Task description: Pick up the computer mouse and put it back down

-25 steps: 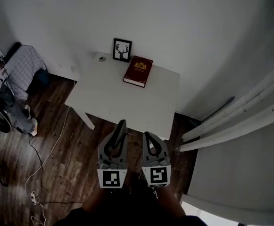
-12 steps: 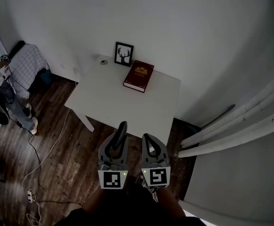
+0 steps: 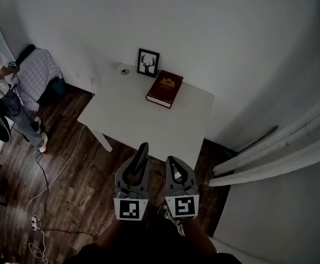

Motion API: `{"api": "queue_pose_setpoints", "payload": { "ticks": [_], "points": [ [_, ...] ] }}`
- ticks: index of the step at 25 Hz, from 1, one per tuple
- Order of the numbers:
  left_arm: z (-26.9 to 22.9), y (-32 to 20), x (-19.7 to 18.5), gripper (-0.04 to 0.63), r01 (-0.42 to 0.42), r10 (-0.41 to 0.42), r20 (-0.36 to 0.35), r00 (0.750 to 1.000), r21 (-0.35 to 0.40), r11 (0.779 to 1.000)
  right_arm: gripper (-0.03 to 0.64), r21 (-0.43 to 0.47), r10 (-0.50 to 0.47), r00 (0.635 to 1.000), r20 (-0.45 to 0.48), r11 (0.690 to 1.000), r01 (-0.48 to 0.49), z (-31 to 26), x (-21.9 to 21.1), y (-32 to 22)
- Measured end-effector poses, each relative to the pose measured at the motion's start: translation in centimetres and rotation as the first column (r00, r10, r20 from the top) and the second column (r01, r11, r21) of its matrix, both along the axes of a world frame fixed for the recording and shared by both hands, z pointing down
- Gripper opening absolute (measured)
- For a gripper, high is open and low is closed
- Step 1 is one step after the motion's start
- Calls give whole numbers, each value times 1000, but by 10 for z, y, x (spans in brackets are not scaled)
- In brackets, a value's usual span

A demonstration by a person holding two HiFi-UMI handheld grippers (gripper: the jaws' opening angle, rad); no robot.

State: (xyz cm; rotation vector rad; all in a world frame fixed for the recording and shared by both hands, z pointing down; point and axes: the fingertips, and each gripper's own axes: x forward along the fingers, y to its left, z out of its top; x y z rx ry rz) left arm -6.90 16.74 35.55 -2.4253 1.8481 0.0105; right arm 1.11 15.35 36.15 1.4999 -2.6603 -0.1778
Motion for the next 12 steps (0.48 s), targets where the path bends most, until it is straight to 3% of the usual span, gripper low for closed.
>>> {"api": "queue_pose_setpoints", "payload": {
  "ticks": [12],
  "points": [
    [2,-5,13,123,101,-100,51,994,-24,995,18,27,-96,995,-40,995,97,-4,11,-8]
  ]
}}
